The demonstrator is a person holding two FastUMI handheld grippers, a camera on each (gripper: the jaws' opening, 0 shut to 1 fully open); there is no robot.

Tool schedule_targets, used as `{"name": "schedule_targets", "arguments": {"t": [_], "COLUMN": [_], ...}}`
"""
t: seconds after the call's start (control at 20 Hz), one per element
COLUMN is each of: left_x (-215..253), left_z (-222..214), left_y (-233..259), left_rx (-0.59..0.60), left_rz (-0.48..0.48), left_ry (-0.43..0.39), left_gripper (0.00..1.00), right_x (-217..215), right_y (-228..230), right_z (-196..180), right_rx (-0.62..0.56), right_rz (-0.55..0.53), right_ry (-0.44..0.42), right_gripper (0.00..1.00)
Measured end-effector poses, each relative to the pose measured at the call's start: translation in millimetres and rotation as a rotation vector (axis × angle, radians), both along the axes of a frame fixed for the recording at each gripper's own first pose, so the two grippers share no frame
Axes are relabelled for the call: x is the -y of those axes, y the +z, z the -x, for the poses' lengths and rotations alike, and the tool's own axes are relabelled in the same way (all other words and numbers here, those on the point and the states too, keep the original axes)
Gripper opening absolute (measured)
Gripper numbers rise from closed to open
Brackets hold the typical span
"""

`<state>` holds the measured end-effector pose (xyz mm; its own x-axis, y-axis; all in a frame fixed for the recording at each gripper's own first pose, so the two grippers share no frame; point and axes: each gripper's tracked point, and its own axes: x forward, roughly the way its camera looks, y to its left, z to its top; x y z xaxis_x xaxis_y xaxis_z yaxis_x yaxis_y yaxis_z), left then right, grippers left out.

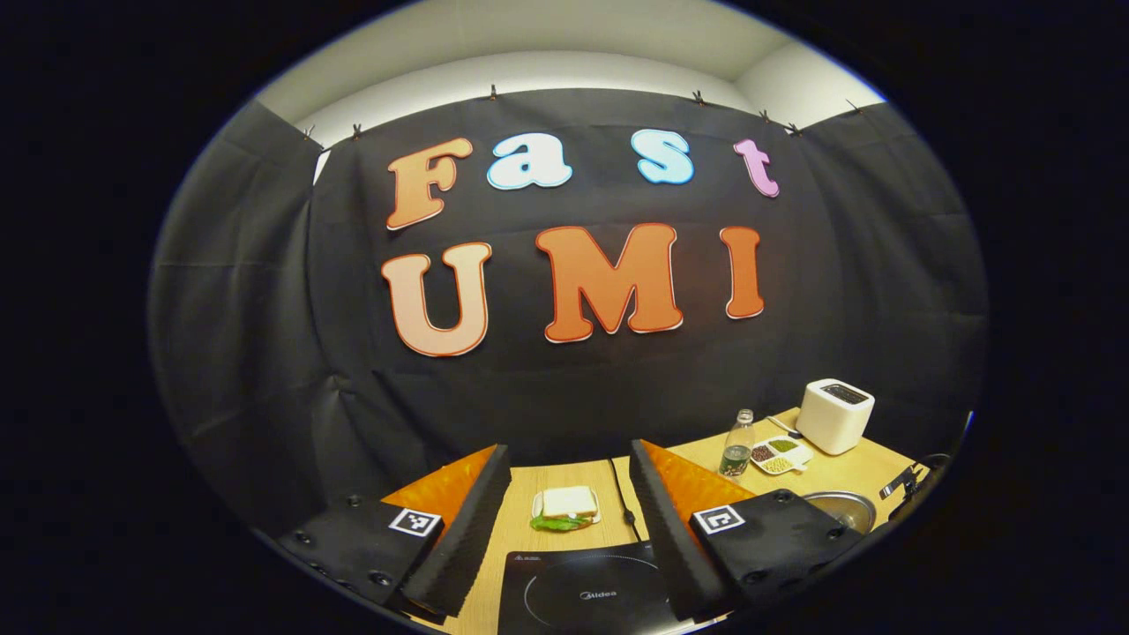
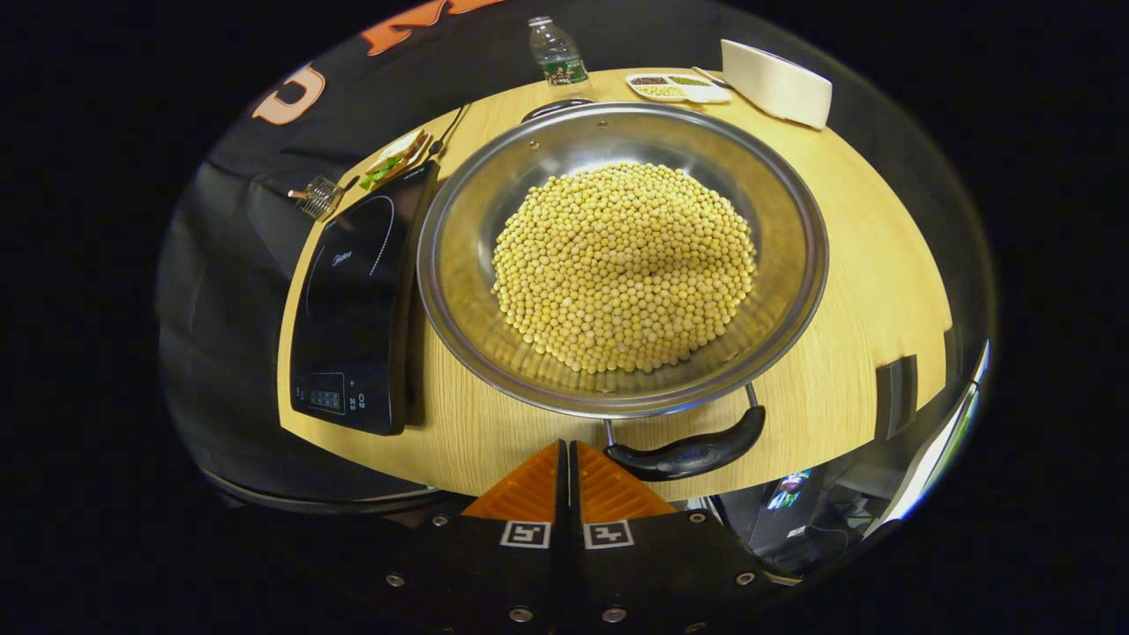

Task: First push the handle of the pot to place it horizontally, then grasp the pot with both hands and set it on the induction cooktop.

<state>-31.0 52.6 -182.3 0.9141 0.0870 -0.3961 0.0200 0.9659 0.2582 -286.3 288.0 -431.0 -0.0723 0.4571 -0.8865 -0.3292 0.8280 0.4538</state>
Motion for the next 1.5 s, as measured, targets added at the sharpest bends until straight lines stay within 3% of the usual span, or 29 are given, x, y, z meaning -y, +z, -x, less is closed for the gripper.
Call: {"name": "schedule_targets", "arguments": {"t": [0.15, 0.6, 0.9, 1.05, 1.15, 1.5], "left_x": [14, 44, 53, 45, 37, 8], "left_z": [2, 4, 14, 24, 32, 57], "left_y": [-8, -47, -58, -61, -61, -61], "left_rx": [-0.019, -0.122, -0.153, -0.158, -0.161, -0.167], "left_rz": [-0.018, 0.006, 0.009, 0.008, 0.002, -0.003], "left_ry": [-0.008, 0.066, 0.107, 0.152, 0.190, 0.319], "left_gripper": [0.88, 0.88, 0.88, 0.88, 0.88, 0.88], "right_x": [13, 52, 85, 99, 118, 125], "right_y": [-8, -20, -36, -45, -62, -63], "right_z": [-17, -52, -96, -114, -126, -153], "right_rx": [0.007, -0.014, -0.008, -0.043, -0.036, -0.106], "right_rz": [0.018, -0.009, 0.004, 0.018, 0.092, 0.080], "right_ry": [0.006, -0.033, -0.043, -0.031, -0.014, -0.084], "right_gripper": [0.00, 0.00, 0.00, 0.00, 0.00, 0.00]}}
